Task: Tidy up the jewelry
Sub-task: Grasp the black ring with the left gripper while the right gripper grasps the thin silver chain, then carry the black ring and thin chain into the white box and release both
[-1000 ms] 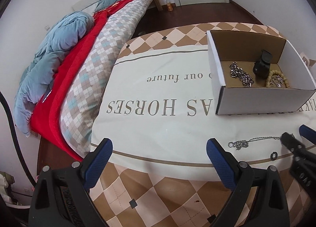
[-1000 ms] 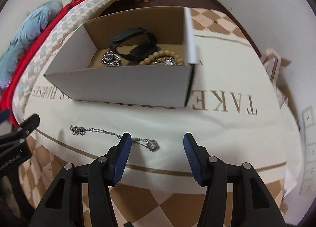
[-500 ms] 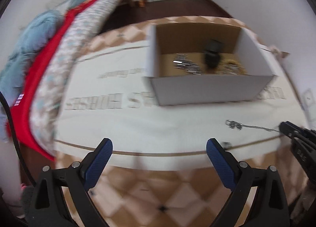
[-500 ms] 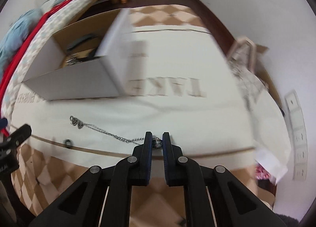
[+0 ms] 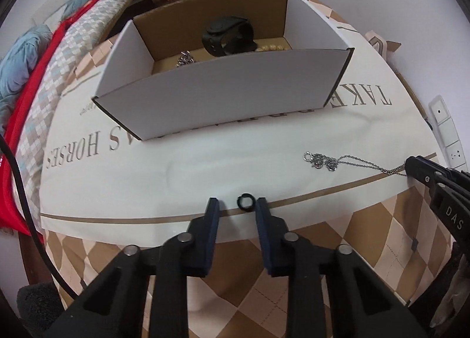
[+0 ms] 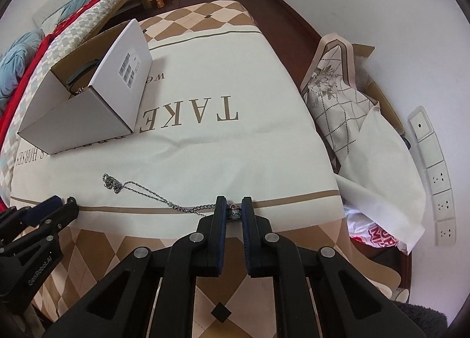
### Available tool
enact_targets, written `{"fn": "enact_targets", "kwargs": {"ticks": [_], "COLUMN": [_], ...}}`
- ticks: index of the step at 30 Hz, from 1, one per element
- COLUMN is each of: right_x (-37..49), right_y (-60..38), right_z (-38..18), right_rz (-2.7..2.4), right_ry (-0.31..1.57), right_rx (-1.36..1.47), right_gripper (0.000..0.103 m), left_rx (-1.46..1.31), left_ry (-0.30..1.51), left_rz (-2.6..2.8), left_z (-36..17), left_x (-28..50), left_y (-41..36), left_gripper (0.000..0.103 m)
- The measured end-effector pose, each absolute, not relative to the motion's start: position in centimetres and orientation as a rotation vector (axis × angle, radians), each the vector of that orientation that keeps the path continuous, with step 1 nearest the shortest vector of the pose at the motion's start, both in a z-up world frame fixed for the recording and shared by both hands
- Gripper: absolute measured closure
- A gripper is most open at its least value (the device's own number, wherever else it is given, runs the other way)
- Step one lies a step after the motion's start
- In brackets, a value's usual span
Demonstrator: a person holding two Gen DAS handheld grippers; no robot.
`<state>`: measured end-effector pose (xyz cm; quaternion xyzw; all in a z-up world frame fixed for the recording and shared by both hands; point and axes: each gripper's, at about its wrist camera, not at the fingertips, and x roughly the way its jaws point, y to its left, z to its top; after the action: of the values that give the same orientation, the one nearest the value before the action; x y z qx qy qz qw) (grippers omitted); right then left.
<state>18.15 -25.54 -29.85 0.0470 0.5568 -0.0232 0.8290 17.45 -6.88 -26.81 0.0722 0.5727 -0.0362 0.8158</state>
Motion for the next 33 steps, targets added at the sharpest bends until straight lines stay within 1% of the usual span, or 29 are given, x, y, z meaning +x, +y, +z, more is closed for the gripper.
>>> {"fn": "enact_targets", "kwargs": {"ticks": [1, 10, 17, 24, 33], "right_x": [18.3, 18.4, 18.1, 17.7, 17.9], "right_y": [-25.5, -25.1, -25.0, -24.3, -22.3], "right_z": [-29.9, -29.9, -29.2, -25.6, -18.9], "right_rz": [-0.047, -0.032, -0.008, 0.055, 0.165], "right_ry": [1.182, 1.182, 1.155, 1.083, 0.976], "right_rx": [0.095, 0.091, 0.117, 0.151, 0.16], "right_gripper": [0.092, 0.093, 0.093, 0.093, 0.093], "left_rx": [0.155, 0.146, 0.154, 0.143, 0.113], "left_ry": [1.222, 1.197, 1.139, 1.071, 0.967], "left_rz": [-0.078, -0.075, -0.076, -0.075, -0.057], "left_z": [-26.9, -26.5, -24.8, -21.9, -16.7], "left_x": [17.3, 17.1, 17.0, 16.8, 17.0], "left_y": [-6.9, -6.3, -5.8, -5.1, -3.4], "left_gripper": [0.094, 0.094, 0.094, 0.094, 0.094]}}
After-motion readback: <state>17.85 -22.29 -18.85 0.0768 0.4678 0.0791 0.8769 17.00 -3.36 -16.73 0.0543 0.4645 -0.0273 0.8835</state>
